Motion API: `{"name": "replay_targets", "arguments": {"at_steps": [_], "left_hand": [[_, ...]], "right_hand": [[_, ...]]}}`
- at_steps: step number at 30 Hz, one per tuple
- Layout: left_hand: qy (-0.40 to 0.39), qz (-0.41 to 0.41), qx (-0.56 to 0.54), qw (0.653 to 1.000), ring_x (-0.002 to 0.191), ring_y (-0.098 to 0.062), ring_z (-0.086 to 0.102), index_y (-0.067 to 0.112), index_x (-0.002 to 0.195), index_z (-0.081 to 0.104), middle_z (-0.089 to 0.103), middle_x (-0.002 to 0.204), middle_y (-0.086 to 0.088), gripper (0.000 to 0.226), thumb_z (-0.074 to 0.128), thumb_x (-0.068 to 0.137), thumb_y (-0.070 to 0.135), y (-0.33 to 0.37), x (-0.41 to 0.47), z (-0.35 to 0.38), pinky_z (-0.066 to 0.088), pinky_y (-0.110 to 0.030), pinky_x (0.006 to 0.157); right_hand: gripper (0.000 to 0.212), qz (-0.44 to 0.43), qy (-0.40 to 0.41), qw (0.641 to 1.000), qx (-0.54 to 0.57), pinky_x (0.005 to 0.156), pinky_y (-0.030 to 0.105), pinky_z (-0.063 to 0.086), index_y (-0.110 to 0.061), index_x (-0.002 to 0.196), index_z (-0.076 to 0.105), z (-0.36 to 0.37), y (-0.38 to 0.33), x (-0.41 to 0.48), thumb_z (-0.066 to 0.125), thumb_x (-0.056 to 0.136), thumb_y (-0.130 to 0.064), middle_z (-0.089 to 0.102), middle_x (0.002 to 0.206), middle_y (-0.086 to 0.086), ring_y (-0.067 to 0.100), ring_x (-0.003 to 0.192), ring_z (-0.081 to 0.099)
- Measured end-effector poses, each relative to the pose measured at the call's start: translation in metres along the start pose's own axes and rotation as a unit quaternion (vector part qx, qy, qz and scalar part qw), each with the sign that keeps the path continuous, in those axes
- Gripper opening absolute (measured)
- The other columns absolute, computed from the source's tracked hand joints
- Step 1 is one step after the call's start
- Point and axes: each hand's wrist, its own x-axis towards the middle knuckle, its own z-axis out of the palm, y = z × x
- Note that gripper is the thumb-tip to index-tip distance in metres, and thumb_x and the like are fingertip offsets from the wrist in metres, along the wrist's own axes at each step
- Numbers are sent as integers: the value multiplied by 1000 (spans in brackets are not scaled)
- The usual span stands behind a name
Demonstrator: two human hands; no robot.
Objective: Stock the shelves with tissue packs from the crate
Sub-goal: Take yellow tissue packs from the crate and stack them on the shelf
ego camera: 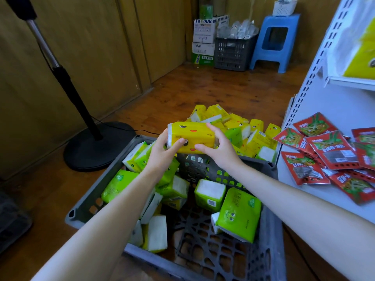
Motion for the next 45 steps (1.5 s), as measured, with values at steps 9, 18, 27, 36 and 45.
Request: {"name": "replay_targets", "arguments": {"at_steps": [9,18,27,36,45], "left_hand": [[57,12,-13,998,107,-7,63,19,121,61,69,110,6,27,47,98,24,12,-3,0,48,-29,93],[79,85,-44,992,112,-15,61,23,121,62,68,115,3,30,51,93,26,90,6,14,47,-43,100],[-8,205,-62,977,123,-8,52,22,138,45,51,138,4,44,51,95,18,191,27,74,42,-26,103],[-115,305,166,931,141,-11,23,19,141,41,25,154,3,45,50,96,21,247,33,230,22,-24,111],[-142,303,344,877,146,-27,-1,23,149,21,-3,159,-5,57,41,98,38,241,32,331,5,-40,116]], "right_hand": [[52,-4,50,997,58,88,7,32,-24,133,48,-1,-22,3,66,85,-22,42,142,-7,-1,123,34],[41,-102,100,988,50,102,21,32,-25,124,54,-30,-83,20,66,85,-24,47,123,-21,-1,119,37],[30,-258,223,936,87,102,39,43,-37,102,57,-152,-188,20,71,79,-24,57,117,-4,16,118,52],[41,-241,411,877,54,85,42,50,-35,93,60,-354,-187,-69,81,58,-39,61,107,0,17,99,59],[29,-81,389,916,-56,90,36,43,-32,91,58,-433,-72,-104,70,80,-8,60,107,1,19,106,53]]}}
